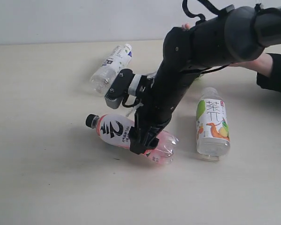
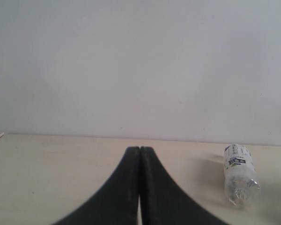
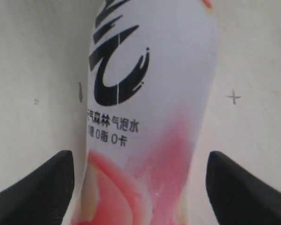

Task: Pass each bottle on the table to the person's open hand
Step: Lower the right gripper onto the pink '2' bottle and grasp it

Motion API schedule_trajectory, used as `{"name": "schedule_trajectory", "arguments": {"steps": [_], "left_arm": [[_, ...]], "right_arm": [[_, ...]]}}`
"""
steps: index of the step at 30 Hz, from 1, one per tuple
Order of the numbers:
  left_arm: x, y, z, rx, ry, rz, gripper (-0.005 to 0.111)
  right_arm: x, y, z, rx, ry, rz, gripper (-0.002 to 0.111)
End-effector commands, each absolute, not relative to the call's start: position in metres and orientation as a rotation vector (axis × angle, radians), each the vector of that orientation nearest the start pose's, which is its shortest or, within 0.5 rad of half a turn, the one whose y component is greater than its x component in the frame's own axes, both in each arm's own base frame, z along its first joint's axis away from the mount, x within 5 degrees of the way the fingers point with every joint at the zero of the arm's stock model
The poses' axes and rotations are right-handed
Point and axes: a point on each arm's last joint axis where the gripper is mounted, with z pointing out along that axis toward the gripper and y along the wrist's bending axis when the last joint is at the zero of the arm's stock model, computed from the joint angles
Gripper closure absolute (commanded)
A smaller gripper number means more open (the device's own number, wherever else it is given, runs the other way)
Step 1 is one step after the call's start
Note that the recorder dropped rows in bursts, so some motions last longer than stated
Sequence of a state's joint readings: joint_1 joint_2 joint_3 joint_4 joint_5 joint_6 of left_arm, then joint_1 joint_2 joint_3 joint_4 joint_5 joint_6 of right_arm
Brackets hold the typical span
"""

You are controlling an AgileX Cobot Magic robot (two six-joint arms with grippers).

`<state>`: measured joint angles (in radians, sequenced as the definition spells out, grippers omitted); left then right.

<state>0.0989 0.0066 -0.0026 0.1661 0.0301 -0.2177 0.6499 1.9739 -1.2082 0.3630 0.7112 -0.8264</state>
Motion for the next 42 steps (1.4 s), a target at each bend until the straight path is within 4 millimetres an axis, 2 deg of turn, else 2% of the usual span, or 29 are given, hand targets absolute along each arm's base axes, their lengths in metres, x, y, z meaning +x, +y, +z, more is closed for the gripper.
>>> {"name": "schedule_trajectory", "arguments": {"steps": [1, 5, 7, 10, 14, 19, 24, 28, 31, 39, 42], "left_arm": [[0.056, 0.006, 0.211, -0.109, 1.506, 0.039, 0.107], [0.056, 0.006, 0.211, -0.109, 1.506, 0.039, 0.107], [0.056, 0.006, 0.211, -0.109, 1.506, 0.039, 0.107], [0.056, 0.006, 0.211, -0.109, 1.506, 0.039, 0.107], [0.056, 0.006, 0.211, -0.109, 1.506, 0.039, 0.107], [0.056, 0.006, 0.211, -0.109, 1.506, 0.039, 0.107], [0.056, 0.006, 0.211, -0.109, 1.506, 0.039, 0.107], [0.056, 0.006, 0.211, -0.109, 1.506, 0.039, 0.107], [0.056, 0.006, 0.211, -0.109, 1.506, 0.039, 0.107], [0.056, 0.006, 0.211, -0.109, 1.506, 0.039, 0.107], [0.056, 0.006, 0.211, -0.109, 1.506, 0.039, 0.107]], "right_arm": [[0.287, 0.245, 0.129, -1.682, 2.403, 0.358, 0.036], [0.287, 0.245, 0.124, -1.68, 2.422, 0.36, 0.046], [0.287, 0.245, 0.124, -1.658, 2.449, 0.368, 0.058], [0.286, 0.245, 0.125, -1.627, 2.477, 0.374, 0.081], [0.283, 0.244, 0.136, -1.63, 2.473, 0.388, 0.108], [0.279, 0.245, 0.164, -1.457, 2.521, 0.468, 0.108], [0.268, 0.247, 0.203, -1.227, 2.562, 0.653, 0.108], [0.259, 0.244, 0.223, -1.23, 2.547, 0.692, 0.108], [0.255, 0.242, 0.23, -1.182, 2.583, 0.717, 0.108], [0.254, 0.243, 0.233, -1.118, 2.611, 0.769, 0.108], [0.249, 0.242, 0.232, -1.148, 2.648, 0.787, 0.108]]}}
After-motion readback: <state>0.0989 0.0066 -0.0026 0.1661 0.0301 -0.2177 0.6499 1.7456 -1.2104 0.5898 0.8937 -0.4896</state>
